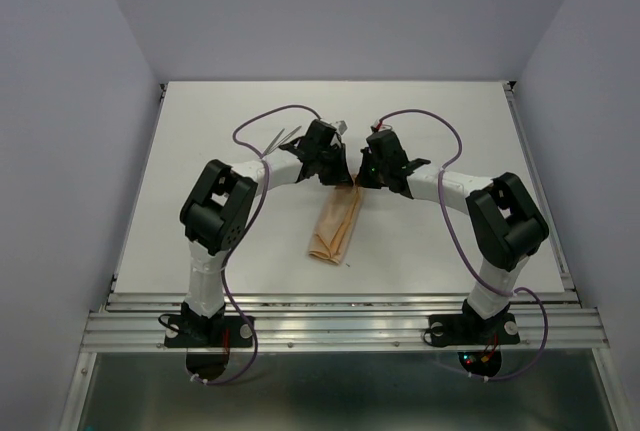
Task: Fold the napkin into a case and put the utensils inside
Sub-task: Stuff the top corner of the smaller-rectangle-folded napkin into the folded napkin.
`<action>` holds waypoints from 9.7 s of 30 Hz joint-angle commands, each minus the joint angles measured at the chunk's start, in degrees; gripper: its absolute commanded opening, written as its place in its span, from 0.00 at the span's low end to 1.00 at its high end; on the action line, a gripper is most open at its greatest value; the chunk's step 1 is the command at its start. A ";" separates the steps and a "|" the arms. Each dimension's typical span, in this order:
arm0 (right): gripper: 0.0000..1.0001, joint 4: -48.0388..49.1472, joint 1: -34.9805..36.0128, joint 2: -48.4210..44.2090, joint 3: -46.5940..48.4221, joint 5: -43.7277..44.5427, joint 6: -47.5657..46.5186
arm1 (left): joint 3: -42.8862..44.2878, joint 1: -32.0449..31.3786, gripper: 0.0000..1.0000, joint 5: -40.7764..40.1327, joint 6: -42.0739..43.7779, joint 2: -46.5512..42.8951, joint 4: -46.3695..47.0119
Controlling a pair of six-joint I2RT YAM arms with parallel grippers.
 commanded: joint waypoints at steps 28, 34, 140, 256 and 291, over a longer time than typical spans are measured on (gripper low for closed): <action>0.01 2.41 -0.33 -2.92 1.27 -4.01 -0.51 | 4.71 -1.16 0.00 1.85 -6.39 9.21 6.52; 0.01 2.41 -0.33 -1.34 0.48 -4.89 -0.16 | 4.80 -1.16 0.00 1.67 -6.48 9.13 6.43; 0.01 0.39 -0.86 0.34 2.23 0.03 0.99 | 0.66 1.74 0.00 4.66 -4.72 0.86 4.94; 0.01 -3.83 -1.38 -2.48 2.76 5.31 -1.82 | -2.50 -1.96 0.00 -1.66 -15.18 1.57 13.73; 0.01 -3.92 -1.38 -0.89 3.90 2.23 -1.74 | -4.52 1.82 0.00 2.55 -15.79 -1.16 16.71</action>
